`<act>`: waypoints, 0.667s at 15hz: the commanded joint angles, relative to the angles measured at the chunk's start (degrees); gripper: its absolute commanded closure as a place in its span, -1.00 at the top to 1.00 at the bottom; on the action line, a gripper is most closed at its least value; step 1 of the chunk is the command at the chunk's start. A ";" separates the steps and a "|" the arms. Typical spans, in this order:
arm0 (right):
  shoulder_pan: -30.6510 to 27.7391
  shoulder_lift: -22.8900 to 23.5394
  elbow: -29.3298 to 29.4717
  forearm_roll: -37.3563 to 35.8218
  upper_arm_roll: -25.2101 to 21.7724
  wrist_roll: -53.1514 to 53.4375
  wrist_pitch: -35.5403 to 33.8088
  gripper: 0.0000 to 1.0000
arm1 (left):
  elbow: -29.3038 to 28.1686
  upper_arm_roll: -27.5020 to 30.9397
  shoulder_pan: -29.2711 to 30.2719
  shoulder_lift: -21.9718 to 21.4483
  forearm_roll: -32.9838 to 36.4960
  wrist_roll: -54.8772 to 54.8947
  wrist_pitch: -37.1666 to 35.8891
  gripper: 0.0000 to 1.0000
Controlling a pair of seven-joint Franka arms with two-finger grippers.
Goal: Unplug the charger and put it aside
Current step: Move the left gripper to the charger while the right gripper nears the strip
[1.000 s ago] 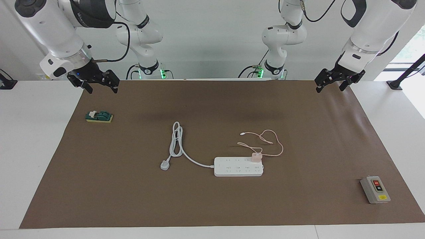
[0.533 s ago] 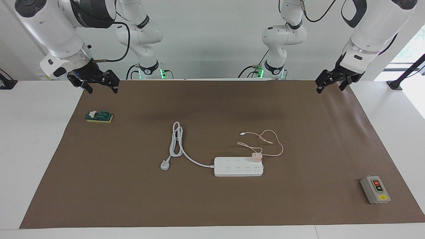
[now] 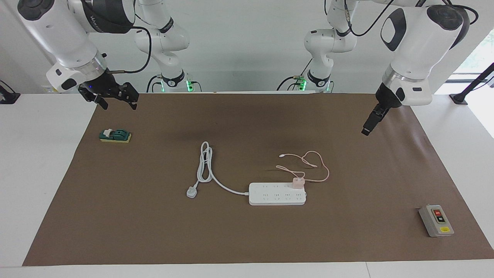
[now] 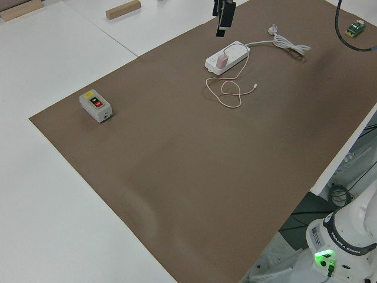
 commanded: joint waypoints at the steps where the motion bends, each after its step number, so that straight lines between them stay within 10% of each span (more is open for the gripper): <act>1: 0.47 -0.73 -1.13 1.12 0.69 12.51 1.26 1.00 | 6.02 1.16 -2.50 6.28 -0.26 -14.22 0.15 1.00; 10: 5.58 3.65 -2.45 13.05 0.70 61.49 7.67 1.00 | 7.88 1.25 -8.74 16.14 1.49 -40.71 6.30 1.00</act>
